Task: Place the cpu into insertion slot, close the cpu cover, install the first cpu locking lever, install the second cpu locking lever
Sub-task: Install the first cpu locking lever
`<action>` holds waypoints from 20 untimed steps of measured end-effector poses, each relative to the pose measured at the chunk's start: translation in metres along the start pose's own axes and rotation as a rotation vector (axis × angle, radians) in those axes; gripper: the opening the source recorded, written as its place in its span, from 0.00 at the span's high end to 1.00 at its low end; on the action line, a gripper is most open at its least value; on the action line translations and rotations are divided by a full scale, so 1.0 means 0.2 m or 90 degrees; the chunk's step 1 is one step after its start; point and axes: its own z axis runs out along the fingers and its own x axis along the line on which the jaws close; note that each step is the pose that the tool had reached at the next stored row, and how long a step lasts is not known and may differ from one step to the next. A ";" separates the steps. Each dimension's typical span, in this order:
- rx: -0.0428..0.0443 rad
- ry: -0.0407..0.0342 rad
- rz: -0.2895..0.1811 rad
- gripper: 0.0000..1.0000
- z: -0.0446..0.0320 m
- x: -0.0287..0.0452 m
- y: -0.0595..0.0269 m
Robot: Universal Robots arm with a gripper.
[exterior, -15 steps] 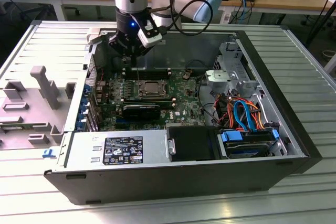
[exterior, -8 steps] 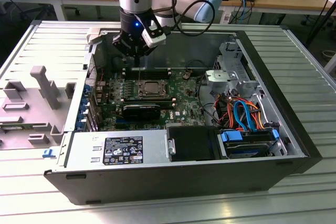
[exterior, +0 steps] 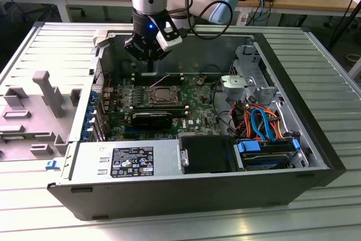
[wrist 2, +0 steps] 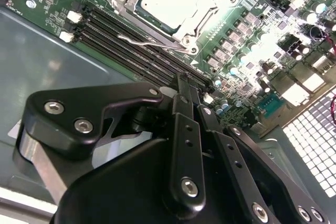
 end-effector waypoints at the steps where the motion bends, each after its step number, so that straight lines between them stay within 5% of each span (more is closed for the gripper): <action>1: 0.0000 0.0000 0.000 0.89 0.000 -0.002 0.000; 20: 0.0001 0.0002 -0.005 0.89 0.022 -0.003 -0.001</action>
